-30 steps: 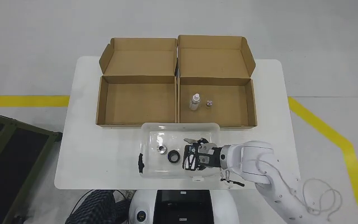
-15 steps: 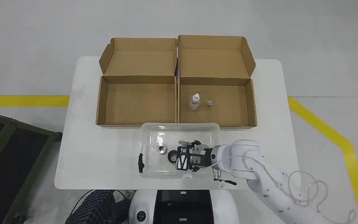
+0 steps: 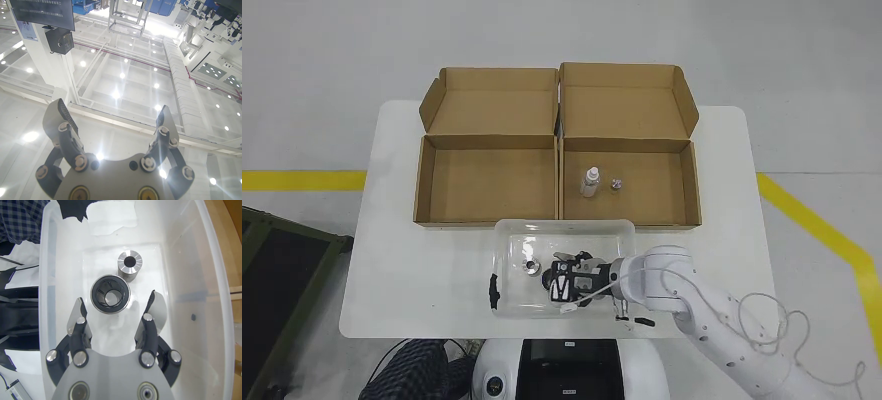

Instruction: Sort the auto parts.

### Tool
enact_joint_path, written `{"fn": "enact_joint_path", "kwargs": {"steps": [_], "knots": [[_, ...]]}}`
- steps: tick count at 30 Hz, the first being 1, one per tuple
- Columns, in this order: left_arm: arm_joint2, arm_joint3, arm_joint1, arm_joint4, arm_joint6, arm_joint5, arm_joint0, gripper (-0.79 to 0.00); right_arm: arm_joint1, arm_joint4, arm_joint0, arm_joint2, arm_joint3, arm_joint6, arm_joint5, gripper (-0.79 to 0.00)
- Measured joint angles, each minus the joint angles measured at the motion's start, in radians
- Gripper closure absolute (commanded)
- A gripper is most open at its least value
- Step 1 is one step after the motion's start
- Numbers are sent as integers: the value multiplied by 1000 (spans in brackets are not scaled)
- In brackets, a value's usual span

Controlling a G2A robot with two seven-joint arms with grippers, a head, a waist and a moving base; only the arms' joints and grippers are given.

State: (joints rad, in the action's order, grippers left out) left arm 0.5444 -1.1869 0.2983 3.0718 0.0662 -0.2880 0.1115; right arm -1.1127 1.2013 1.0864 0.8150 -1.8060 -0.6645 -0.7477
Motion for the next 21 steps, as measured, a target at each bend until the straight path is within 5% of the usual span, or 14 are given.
{"fn": "enact_joint_path", "kwargs": {"steps": [14, 21], "knots": [[0, 0, 0, 0, 0, 0, 0, -785, -15, 42, -19, -39, 70, 100, 19, -560], [0, 0, 0, 0, 0, 0, 0, -785, -17, 54, -21, -46, 65, 105, 6, -360]]}}
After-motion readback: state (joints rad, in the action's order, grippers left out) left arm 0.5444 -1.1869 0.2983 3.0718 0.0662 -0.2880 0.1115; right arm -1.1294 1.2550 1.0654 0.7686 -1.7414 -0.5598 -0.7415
